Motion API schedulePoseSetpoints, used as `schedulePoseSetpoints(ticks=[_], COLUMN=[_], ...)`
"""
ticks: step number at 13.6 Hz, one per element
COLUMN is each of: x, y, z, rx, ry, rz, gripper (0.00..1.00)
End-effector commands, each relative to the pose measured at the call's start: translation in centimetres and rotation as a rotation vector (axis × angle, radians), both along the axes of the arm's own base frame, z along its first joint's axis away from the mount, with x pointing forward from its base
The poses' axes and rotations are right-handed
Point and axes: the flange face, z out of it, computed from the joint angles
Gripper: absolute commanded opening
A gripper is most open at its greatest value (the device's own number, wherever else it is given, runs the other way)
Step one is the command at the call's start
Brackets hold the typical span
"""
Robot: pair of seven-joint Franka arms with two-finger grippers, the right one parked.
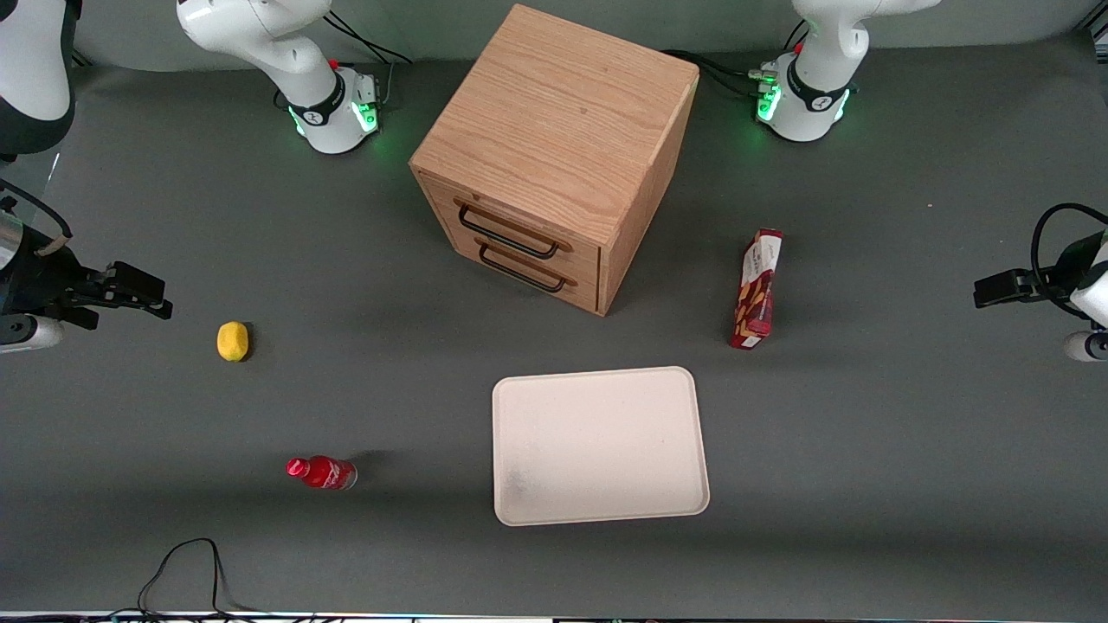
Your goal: Place red cookie box on tray
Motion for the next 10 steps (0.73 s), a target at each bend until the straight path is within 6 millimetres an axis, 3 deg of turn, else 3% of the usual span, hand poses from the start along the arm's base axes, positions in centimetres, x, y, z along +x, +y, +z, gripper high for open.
schedulePoseSetpoints(ticks=[1, 10], x=[0.2, -0.9], y=[-0.1, -2.5], z=[0.4, 0.2], rx=[-0.014, -0.017], ry=[0.015, 0.081], rz=[-0.005, -0.016], gripper=[1.00, 1.00])
